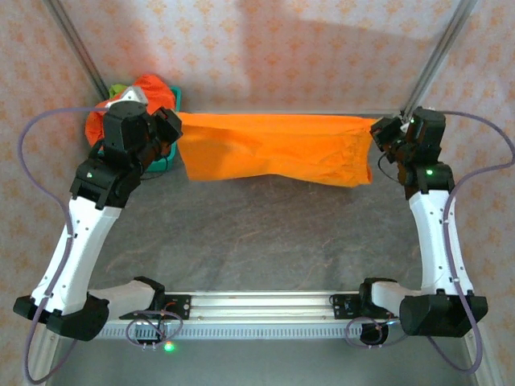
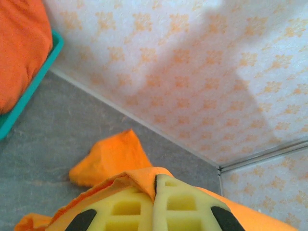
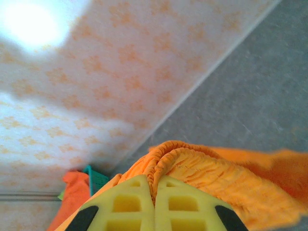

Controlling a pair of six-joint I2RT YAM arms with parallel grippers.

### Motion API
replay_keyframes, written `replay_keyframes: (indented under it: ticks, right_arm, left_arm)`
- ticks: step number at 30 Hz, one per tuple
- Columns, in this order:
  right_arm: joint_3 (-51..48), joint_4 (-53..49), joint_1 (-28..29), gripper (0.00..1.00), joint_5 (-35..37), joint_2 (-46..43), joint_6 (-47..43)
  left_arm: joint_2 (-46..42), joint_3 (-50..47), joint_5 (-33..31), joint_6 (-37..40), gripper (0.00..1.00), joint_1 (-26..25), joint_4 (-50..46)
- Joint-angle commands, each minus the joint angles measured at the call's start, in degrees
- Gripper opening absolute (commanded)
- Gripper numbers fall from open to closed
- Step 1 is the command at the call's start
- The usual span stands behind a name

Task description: Fold and stack the shorts

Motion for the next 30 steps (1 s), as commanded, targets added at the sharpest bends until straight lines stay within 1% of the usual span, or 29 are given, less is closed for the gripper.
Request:
replay_keyframes:
  ticks: [1, 6, 9, 12, 14, 18, 21, 23, 24, 26, 28, 30]
  right_arm:
    - [4.06, -1.24, -0.34, 0.0, 1.94, 1.35, -1.23]
    - [8.18, 1.31, 0.14, 0.0, -1.47, 6.57, -0.19]
    - [11.95, 2.34, 2.16, 0.0, -2.35, 10.24, 0.2]
    - [17.83, 2.55, 5.01, 0.0, -2.29, 15.41, 0.17]
    - [23.15, 1.96, 6.98, 0.0, -2.38, 19.73, 0.09]
    - [39.55, -0.95, 10.32, 0.0, -3.05, 30.72, -1.86]
    - [52.8, -3.29, 10.56, 0.0, -5.32, 37.83, -3.57]
    - [59.54, -5.25, 10.45, 0.0, -4.97, 40.06, -5.7]
    - [61.5, -5.66, 10.29, 0.0, -4.78, 40.23, -6.98]
    - [61.34, -5.31, 9.49, 0.0, -4.89, 38.78, -8.55]
    - [55.65, -2.51, 7.87, 0.0, -6.18, 35.41, -8.89]
    - [46.4, 2.35, 6.26, 0.0, -7.04, 31.14, -8.42]
  left_arm:
    - [1.64, 5.66, -6.37, 5.01, 0.0, 1.87, -4.22]
    - [5.22, 11.97, -8.22, 7.32, 0.0, 3.07, -4.6]
    - [8.98, 16.87, -8.64, 7.8, 0.0, 5.25, -5.48]
    - [14.26, 23.19, -8.07, 7.91, 0.0, 8.17, -6.5]
    - [18.33, 28.22, -7.89, 7.83, 0.0, 10.14, -7.63]
    - [26.82, 40.42, -6.69, 6.68, 0.0, 14.22, -9.32]
    - [31.74, 50.67, -5.8, 5.89, 0.0, 16.01, -10.38]
    - [32.63, 55.84, -4.95, 6.42, 0.0, 16.14, -9.82]
    - [31.91, 56.4, -3.94, 6.76, 0.0, 16.14, -8.38]
    - [28.72, 54.18, -1.69, 7.31, 0.0, 16.13, -5.54]
    - [23.31, 46.66, 0.98, 8.03, 0.0, 15.99, -1.44]
    - [16.22, 34.4, 2.88, 9.04, 0.0, 15.42, 4.47]
